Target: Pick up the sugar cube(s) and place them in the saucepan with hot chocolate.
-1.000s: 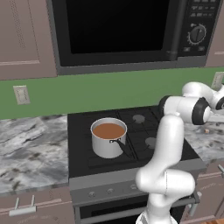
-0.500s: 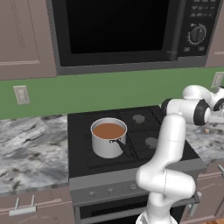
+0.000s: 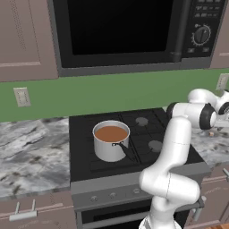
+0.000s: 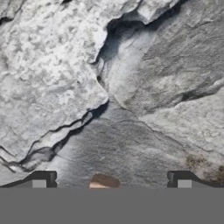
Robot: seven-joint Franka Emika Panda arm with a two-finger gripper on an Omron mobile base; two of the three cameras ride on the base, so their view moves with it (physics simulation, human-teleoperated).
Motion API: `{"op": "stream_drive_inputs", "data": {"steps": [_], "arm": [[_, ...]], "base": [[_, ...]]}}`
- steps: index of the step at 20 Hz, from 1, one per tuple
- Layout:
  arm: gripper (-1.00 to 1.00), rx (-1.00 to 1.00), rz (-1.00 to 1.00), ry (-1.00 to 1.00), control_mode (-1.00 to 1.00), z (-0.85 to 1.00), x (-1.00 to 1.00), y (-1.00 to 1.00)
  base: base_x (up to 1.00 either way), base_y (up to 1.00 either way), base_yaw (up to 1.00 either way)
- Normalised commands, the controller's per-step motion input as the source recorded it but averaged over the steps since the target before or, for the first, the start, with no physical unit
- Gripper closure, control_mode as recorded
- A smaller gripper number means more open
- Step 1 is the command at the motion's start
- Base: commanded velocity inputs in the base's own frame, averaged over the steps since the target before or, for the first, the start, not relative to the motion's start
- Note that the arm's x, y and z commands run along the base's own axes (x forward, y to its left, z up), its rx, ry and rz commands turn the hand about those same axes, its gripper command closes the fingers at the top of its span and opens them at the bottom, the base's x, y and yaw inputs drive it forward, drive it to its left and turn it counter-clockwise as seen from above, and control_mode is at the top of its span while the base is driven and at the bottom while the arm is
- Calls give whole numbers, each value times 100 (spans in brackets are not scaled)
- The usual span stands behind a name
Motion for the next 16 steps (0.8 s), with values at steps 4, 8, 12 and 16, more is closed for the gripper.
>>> {"op": "stream_drive_inputs", "data": {"steps": [4, 8, 12, 16], "arm": [[-100, 0, 0, 2, -100, -22, 0, 0], [-100, 0, 0, 12, -100, -14, 0, 0], [-100, 0, 0, 13, -100, -8, 0, 0], [-100, 0, 0, 4, -100, -8, -3, 0]], "base": [[0, 0, 0], [0, 0, 0], [0, 0, 0], [0, 0, 0]]}}
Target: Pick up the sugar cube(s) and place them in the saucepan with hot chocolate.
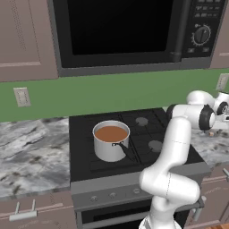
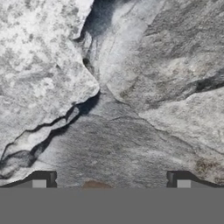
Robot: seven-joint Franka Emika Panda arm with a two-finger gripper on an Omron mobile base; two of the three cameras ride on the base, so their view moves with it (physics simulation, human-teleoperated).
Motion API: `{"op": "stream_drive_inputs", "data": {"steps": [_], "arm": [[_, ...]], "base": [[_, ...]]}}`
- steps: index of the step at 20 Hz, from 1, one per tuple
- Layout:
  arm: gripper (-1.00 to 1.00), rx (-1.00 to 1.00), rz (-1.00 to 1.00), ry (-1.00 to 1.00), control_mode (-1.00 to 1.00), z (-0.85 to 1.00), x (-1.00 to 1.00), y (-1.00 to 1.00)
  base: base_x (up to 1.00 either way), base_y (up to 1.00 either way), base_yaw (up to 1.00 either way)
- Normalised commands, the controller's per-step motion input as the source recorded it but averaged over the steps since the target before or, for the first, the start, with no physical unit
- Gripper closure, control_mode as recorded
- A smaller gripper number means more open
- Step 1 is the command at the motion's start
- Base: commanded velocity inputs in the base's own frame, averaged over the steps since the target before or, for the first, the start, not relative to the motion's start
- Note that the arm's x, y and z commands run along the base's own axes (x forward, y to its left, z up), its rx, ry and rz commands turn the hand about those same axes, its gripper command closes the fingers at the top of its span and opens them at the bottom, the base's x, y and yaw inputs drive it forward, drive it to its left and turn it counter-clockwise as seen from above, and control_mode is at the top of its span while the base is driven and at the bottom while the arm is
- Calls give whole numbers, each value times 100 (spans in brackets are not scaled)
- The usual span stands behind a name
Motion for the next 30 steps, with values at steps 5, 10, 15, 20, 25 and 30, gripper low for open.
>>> {"op": "stream_drive_inputs", "data": {"steps": [5, 10, 15, 20, 25, 30], "arm": [[-100, 0, 0, 0, -100, -3, -19, 0], [-100, 0, -2, 0, -100, -2, -27, 1], [-100, 0, -1, 0, -100, 0, -13, 16], [-100, 0, 0, 0, -100, 0, 0, 19], [-100, 0, 0, 0, -100, 0, 1, 1], [-100, 0, 0, 0, -100, 0, 11, 0]], "base": [[0, 0, 0], [0, 0, 0], [0, 0, 0], [0, 0, 0], [0, 0, 0], [0, 0, 0]]}}
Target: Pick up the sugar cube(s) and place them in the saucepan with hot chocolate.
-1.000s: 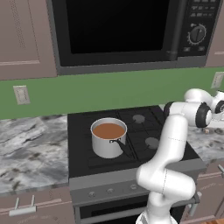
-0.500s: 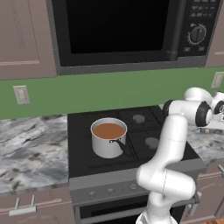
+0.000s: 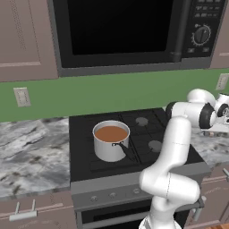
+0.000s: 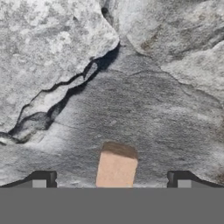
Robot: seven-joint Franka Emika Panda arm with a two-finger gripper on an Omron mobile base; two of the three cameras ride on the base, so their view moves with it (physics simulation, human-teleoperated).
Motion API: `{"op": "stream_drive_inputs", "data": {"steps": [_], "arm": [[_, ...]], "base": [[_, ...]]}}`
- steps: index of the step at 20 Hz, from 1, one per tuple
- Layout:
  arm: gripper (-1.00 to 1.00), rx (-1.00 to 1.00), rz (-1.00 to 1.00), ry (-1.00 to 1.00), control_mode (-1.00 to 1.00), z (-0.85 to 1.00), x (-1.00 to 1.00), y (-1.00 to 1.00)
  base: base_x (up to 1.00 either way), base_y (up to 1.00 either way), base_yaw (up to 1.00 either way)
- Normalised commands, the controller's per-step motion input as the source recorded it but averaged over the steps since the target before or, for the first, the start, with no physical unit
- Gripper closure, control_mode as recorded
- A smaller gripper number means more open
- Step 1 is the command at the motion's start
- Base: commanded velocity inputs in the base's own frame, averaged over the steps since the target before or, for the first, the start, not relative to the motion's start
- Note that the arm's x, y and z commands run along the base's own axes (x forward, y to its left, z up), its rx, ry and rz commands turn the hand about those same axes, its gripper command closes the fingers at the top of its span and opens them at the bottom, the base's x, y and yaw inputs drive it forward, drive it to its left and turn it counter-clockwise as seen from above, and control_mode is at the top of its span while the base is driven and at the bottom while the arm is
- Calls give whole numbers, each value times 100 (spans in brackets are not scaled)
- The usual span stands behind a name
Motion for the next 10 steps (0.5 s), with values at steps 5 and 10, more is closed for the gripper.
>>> {"op": "stream_drive_inputs", "data": {"steps": [5, 10], "arm": [[-100, 0, 0, 0, -100, 0, 24, 0], [-100, 0, 0, 0, -100, 0, 5, 0]], "base": [[0, 0, 0], [0, 0, 0]]}}
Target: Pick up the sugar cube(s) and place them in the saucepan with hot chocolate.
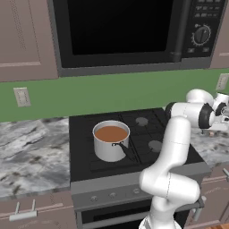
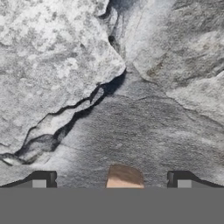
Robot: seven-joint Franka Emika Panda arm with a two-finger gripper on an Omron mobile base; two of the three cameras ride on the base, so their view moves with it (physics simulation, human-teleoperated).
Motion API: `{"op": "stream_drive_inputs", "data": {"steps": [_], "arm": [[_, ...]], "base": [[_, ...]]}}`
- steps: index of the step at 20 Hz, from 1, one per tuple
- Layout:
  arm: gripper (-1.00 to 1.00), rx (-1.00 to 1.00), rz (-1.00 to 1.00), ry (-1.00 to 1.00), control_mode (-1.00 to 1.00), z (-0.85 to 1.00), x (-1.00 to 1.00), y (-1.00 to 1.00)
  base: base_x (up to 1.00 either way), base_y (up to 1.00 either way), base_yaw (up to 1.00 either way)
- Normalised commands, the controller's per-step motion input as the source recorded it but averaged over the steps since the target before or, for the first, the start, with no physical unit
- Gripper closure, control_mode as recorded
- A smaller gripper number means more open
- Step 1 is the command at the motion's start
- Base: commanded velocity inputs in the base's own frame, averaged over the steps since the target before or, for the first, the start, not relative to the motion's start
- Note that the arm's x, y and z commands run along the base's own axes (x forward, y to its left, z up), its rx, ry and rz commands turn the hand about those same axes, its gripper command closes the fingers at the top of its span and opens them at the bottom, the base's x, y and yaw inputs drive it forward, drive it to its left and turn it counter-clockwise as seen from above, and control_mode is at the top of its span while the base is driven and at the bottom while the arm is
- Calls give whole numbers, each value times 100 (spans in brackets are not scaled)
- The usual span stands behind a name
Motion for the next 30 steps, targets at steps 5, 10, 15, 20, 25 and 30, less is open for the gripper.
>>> {"op": "stream_drive_inputs", "data": {"steps": [5, 10, 15, 20, 25, 30], "arm": [[-100, 0, 0, 0, -100, -4, -1, 0], [-100, 0, 0, 0, -100, -5, -7, 0], [-100, 0, 0, 0, -100, -4, -1, 0], [-100, 0, 0, 0, -100, 0, 0, 0], [100, 0, 0, 0, -100, -5, 0, 0], [100, 0, 0, 0, -100, -1, 0, 0]], "base": [[0, 0, 0], [0, 0, 0], [0, 0, 0], [0, 0, 0], [0, 0, 0], [0, 0, 0]]}}
